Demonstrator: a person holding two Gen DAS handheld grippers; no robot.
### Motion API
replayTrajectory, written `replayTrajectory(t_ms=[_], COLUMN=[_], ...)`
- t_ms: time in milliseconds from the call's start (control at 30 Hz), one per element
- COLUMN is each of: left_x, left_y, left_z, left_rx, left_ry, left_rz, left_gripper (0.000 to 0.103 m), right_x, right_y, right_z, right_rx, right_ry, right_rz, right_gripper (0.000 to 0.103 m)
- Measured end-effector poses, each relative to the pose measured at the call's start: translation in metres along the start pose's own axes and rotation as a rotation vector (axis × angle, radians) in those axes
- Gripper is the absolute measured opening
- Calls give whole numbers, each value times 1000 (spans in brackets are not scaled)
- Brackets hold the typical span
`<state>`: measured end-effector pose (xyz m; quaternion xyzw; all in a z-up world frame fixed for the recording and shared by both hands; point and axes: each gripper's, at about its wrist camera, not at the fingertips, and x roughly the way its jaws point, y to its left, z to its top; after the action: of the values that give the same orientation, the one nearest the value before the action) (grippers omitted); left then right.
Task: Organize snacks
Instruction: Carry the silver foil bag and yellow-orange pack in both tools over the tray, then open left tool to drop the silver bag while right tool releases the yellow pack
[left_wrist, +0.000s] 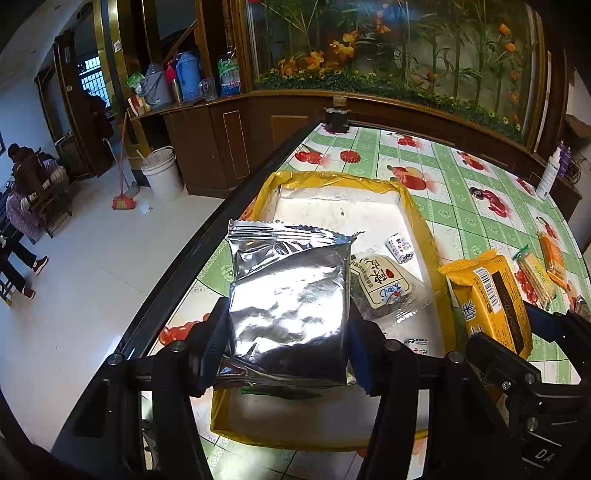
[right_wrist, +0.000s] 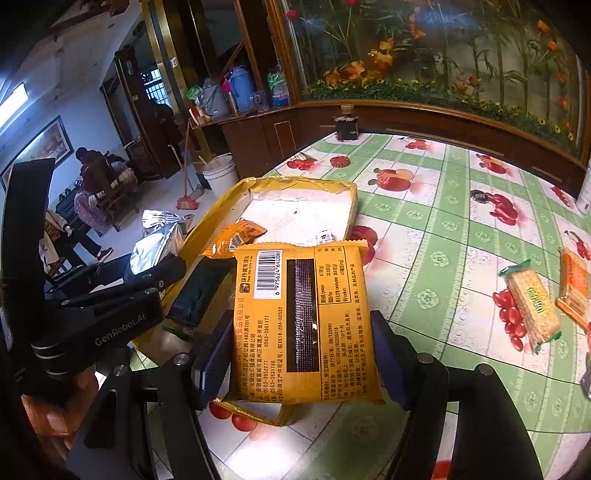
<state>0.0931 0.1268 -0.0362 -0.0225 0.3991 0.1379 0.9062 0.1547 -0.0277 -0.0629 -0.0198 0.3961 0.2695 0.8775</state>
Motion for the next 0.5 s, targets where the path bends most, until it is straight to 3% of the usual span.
replayTrajectory(t_ms=[500], left_x=[26], left_y=[2], left_z=[-2], left_rx=[9], left_ry=[68], left_rz=[5], left_gripper=[57], right_x=[39], right_y=[3], right_z=[8], right_rx=[7], right_ry=[52], right_rz=[48], right_gripper=[71])
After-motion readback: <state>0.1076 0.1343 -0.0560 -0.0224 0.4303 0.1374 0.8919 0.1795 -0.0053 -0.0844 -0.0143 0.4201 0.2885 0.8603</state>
